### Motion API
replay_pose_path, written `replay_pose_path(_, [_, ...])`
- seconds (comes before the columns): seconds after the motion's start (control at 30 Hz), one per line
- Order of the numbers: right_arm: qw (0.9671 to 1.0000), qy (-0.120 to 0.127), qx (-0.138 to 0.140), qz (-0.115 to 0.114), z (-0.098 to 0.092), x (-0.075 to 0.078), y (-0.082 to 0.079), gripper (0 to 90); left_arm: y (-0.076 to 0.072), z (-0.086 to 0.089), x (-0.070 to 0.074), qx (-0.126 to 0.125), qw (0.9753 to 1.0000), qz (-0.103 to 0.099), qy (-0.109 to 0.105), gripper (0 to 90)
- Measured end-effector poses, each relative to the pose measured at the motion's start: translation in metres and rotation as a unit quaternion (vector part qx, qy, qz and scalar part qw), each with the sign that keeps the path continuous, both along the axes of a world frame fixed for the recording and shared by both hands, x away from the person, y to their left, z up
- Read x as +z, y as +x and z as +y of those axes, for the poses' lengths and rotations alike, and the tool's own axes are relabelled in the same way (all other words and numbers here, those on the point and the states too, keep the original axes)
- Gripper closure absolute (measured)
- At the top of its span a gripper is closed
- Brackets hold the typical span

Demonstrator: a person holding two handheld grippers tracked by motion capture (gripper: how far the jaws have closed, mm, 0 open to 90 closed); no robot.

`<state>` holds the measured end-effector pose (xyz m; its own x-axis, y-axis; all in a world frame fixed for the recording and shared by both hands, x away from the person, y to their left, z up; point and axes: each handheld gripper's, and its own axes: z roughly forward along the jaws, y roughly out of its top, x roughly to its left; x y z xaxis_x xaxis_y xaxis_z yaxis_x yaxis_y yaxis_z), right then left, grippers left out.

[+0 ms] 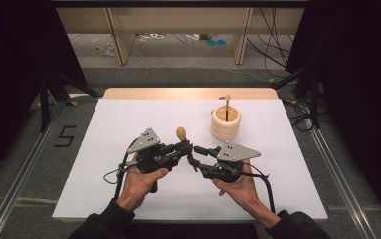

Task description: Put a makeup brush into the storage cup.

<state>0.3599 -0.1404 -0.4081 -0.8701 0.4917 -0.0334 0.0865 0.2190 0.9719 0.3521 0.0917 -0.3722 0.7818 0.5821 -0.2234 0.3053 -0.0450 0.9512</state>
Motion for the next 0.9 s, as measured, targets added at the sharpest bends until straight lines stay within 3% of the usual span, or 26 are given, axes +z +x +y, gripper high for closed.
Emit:
replay_pose_path(0.2, [0.9993, -0.036, 0.007, -0.005, 0.002, 0.005, -0.005, 49.7, -0.001, -0.001, 0.004, 0.001, 0.9995, -0.003, 0.033, 78.0])
replay_pose_path(0.43, [0.9985, -0.051, 0.009, 0.018, 0.005, 0.001, -0.005, 43.6, 0.001, 0.002, 0.009, 0.002, 0.9979, 0.005, 0.065, 78.0])
replay_pose_path(0.67, [0.9985, -0.051, 0.007, 0.017, 0.007, 0.001, -0.005, 43.8, 0.002, 0.001, 0.012, -0.009, 0.9963, 0.013, 0.084, 78.0])
replay_pose_path(0.9, [0.9984, -0.052, 0.013, 0.019, 0.009, 0.000, -0.005, 47.1, 0.002, -0.005, 0.013, -0.019, 0.9958, 0.019, 0.088, 78.0])
